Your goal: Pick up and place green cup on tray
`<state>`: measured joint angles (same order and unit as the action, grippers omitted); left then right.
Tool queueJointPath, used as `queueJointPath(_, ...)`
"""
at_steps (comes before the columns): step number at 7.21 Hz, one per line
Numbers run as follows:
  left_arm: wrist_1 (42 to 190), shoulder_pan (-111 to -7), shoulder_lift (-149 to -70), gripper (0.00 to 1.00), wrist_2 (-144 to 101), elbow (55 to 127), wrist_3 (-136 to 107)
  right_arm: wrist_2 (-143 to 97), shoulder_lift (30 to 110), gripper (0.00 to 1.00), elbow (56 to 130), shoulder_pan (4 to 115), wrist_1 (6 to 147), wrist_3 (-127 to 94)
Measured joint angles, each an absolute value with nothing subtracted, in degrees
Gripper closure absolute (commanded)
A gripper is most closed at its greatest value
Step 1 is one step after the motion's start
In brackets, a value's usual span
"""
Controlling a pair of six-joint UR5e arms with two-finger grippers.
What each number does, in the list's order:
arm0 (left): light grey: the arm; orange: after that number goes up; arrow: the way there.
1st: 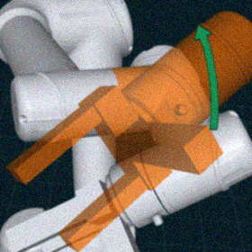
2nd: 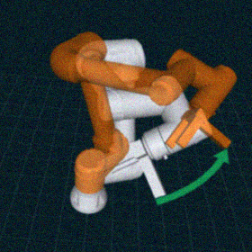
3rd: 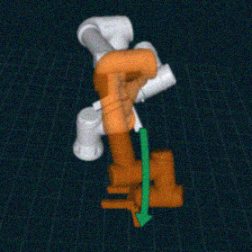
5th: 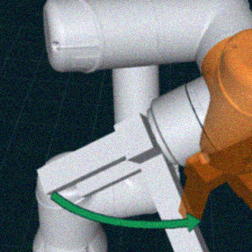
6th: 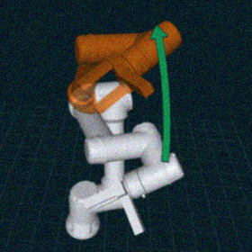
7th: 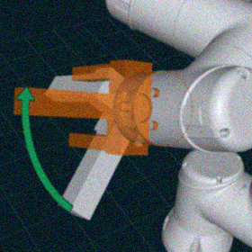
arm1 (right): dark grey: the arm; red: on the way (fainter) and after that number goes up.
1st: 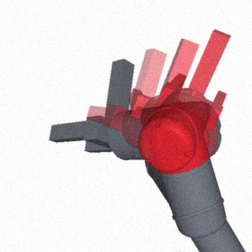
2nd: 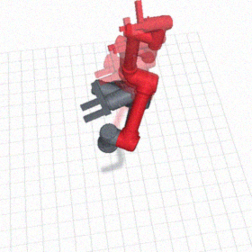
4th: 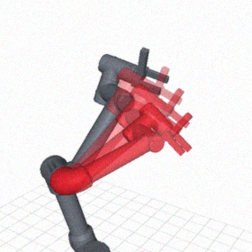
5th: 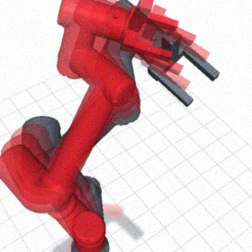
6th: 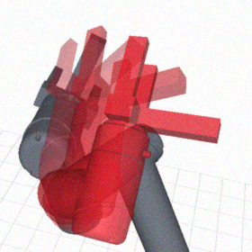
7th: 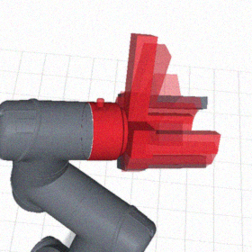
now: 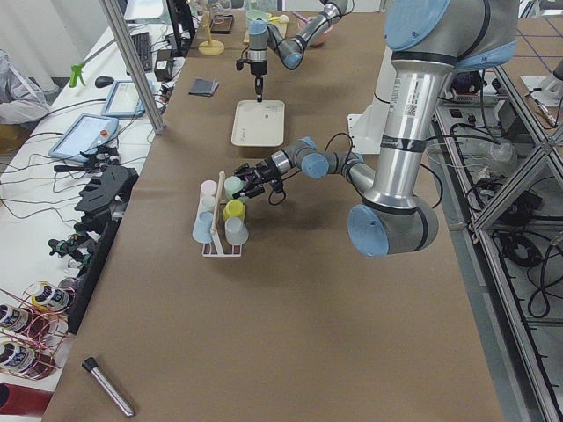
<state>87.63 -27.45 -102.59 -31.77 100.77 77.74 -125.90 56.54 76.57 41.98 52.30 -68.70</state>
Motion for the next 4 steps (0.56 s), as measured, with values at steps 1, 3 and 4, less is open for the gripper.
queueJointPath(1,87.81,-27.98,-102.45,0.69,-32.00,101.78,79.98,-125.39,56.26,1.00,76.36,41.23,52.30,-69.12)
queueJointPath(3,87.94,-28.85,-102.23,0.70,-32.47,104.33,83.67,-125.10,56.11,1.00,76.33,40.53,52.24,-69.80)
queueJointPath(4,87.90,-29.19,-102.01,0.70,-33.00,105.88,85.16,-125.08,56.10,1.00,76.33,40.48,52.22,-70.14)
